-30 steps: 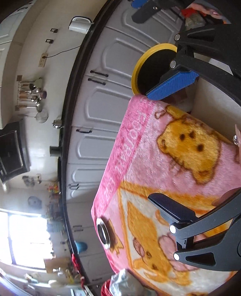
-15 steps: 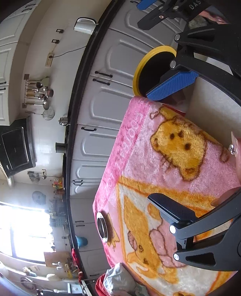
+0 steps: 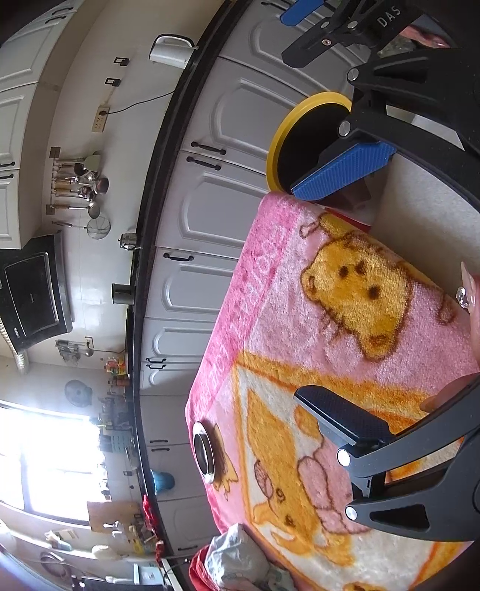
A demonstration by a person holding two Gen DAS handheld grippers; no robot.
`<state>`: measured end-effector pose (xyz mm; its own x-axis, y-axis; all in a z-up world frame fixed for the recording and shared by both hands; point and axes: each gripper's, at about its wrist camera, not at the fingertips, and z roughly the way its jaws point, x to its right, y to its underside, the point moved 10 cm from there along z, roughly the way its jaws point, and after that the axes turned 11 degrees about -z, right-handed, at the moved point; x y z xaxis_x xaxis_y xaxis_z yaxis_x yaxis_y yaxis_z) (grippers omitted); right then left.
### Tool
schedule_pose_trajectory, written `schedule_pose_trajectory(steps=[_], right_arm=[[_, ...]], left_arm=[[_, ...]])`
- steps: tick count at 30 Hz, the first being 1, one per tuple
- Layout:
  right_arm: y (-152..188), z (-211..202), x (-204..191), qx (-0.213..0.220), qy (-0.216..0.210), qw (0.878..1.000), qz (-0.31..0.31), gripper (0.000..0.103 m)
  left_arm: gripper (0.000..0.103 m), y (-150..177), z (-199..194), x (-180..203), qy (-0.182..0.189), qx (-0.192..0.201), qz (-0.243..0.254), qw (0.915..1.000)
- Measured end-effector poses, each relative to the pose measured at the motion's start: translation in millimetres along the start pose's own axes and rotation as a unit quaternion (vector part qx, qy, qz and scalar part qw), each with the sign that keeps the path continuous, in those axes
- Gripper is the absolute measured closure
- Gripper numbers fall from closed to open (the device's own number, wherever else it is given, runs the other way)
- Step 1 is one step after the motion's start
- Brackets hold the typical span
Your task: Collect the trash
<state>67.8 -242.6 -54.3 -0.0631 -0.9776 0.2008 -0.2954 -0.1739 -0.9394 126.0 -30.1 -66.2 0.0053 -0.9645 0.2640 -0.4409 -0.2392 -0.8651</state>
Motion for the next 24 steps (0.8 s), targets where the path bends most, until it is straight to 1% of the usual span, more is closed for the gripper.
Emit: schedule_pose_trajectory(steps=[24], right_arm=[[0.8, 0.3, -0.1, -0.001, -0.002, 1.0, -0.001, 0.006]], left_arm=[[0.011, -1.9, -1.9, 0.2, -0.002, 0.005, -0.001, 1.0]])
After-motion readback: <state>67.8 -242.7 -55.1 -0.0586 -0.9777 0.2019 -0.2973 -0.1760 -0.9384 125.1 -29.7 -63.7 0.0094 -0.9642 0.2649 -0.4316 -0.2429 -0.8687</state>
